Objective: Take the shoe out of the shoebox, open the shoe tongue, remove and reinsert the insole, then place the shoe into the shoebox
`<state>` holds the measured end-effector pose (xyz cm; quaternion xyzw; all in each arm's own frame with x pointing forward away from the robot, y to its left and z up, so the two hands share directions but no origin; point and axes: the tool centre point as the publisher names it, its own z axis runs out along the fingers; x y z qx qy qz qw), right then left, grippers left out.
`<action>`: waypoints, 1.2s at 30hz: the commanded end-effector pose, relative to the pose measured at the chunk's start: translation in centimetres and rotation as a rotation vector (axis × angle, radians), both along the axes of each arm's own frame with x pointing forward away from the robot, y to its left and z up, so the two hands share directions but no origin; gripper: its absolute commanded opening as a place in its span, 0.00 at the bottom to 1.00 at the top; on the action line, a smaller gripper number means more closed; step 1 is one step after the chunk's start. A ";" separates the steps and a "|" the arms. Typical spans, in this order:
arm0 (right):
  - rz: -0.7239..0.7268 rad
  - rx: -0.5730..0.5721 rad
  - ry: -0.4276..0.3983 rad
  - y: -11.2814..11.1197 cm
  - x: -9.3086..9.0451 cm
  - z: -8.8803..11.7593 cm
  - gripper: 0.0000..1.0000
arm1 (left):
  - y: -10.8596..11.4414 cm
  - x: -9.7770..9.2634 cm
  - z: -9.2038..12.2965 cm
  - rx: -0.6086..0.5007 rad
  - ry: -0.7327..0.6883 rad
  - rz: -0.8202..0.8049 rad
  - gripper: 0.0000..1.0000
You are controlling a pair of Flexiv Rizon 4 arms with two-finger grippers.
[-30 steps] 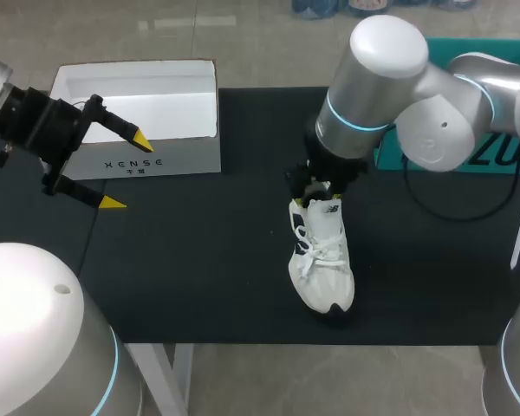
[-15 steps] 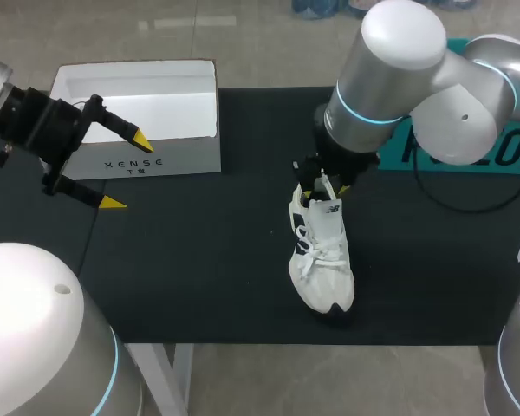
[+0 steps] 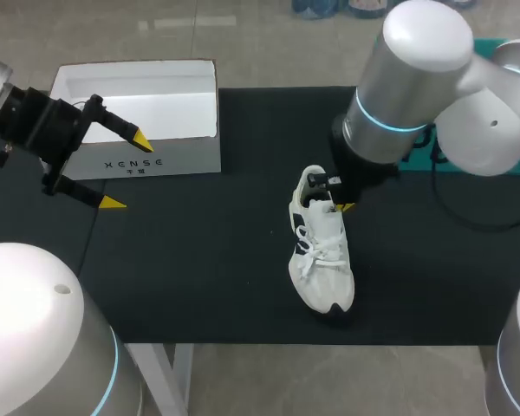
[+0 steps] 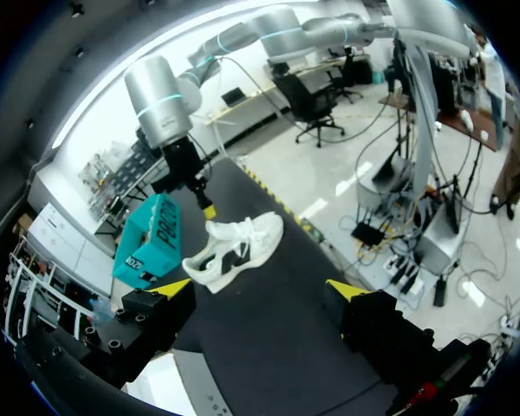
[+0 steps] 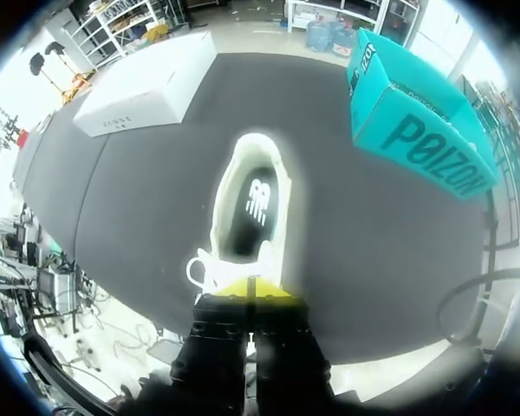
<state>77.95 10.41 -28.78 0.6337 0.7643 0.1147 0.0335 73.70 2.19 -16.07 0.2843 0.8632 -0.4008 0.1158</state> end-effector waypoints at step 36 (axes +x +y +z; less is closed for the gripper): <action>-0.026 0.064 0.042 0.1 0.9 -5.2 0.00 | 0.0 0.0 0.0 0.003 0.001 -0.001 1.00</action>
